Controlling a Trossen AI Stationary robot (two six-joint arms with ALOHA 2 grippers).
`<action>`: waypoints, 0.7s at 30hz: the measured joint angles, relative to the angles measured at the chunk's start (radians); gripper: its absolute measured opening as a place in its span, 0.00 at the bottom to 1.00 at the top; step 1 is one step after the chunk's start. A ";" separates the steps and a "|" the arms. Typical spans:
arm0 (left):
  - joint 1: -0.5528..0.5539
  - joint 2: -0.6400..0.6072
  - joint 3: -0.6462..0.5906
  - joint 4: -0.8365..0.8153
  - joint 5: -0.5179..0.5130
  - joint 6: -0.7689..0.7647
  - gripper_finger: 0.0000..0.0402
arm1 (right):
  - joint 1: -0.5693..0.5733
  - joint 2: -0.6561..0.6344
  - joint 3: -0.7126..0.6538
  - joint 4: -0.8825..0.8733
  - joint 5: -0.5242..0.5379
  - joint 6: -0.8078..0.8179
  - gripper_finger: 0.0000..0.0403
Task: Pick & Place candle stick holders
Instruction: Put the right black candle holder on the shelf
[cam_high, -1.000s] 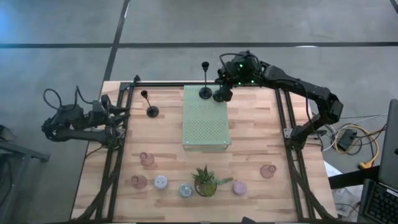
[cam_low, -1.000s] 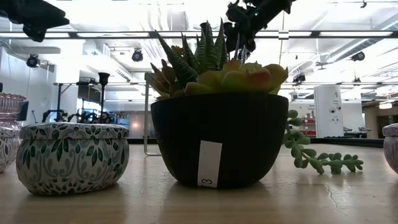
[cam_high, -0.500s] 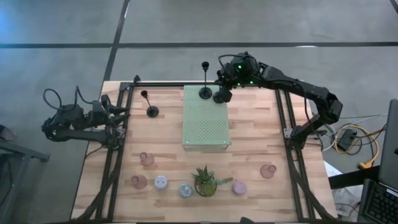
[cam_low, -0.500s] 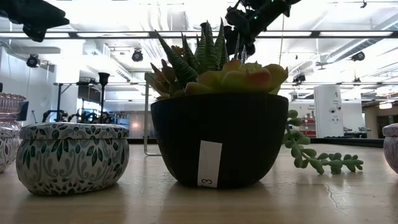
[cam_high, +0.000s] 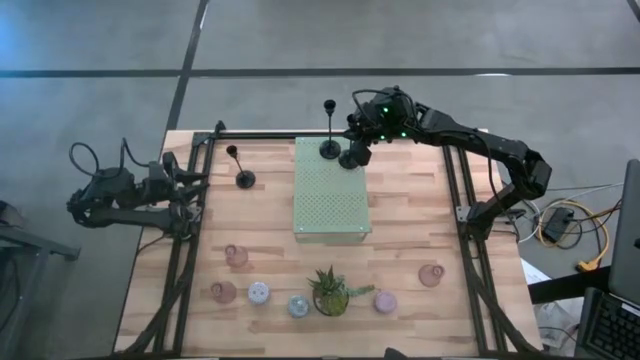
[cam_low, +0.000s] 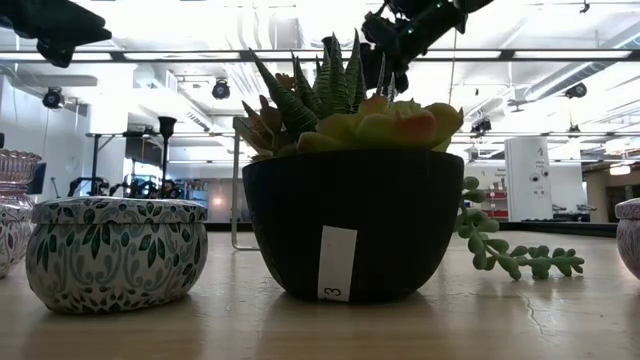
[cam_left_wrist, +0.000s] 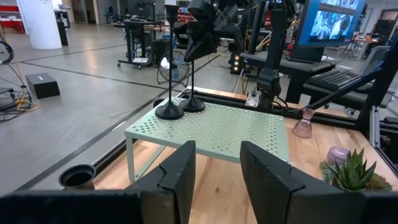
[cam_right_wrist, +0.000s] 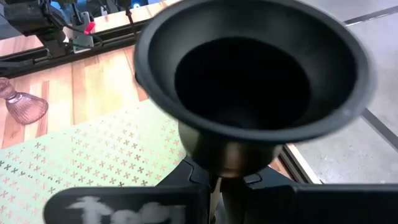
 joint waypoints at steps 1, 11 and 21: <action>0.000 0.000 0.000 0.000 0.000 0.000 0.33 | 0.000 0.000 0.000 0.000 0.000 0.000 0.02; 0.000 0.000 0.000 0.000 0.000 0.000 0.33 | 0.000 -0.004 -0.003 -0.018 0.001 0.021 0.14; 0.000 0.000 0.000 0.000 0.000 0.000 0.33 | 0.000 -0.028 -0.003 -0.064 0.001 0.019 0.39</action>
